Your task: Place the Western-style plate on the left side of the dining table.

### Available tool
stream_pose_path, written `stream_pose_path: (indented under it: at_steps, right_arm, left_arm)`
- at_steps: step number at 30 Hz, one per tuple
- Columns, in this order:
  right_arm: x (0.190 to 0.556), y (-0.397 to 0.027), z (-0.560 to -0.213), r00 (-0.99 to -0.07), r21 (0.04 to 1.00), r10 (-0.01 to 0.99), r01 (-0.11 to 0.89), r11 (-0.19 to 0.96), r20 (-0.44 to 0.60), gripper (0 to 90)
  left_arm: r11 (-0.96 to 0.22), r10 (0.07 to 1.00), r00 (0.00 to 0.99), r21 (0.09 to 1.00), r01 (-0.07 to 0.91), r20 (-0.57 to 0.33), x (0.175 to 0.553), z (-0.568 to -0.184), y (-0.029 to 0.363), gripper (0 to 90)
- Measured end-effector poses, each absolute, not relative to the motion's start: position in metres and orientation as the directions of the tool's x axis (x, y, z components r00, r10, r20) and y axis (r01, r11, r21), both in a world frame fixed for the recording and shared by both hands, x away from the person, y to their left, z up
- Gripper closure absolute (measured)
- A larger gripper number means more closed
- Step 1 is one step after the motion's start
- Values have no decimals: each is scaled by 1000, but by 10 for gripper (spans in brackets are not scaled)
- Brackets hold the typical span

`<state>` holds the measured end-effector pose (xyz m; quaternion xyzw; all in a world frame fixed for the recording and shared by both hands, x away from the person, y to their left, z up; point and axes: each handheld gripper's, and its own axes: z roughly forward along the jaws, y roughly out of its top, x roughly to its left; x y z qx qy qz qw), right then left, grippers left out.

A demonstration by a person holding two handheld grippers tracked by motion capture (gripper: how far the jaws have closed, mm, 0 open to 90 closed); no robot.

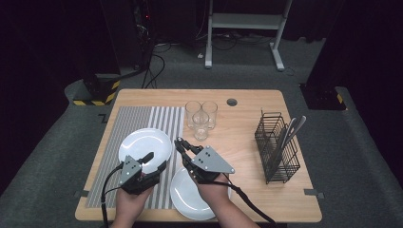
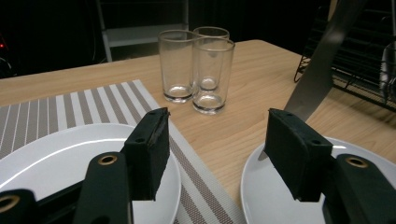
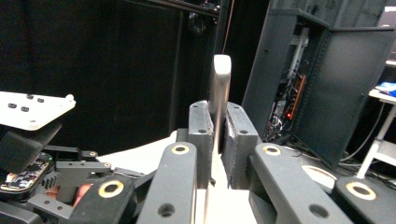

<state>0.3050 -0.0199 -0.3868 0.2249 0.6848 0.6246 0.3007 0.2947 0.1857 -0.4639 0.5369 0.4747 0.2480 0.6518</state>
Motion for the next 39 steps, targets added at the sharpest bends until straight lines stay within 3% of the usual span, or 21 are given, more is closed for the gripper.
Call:
stream_pose_path:
  at_steps: [28,39]
  right_arm:
    - [302,27,-401,-793,988,597,-42,149,-123,832]
    - [300,31,-407,-802,988,587,-17,156,-107,832]
  left_arm:
    - [317,802,480,935,160,-354,282,-447,188,376]
    - [324,792,490,931,169,-365,281,-448,186,415]
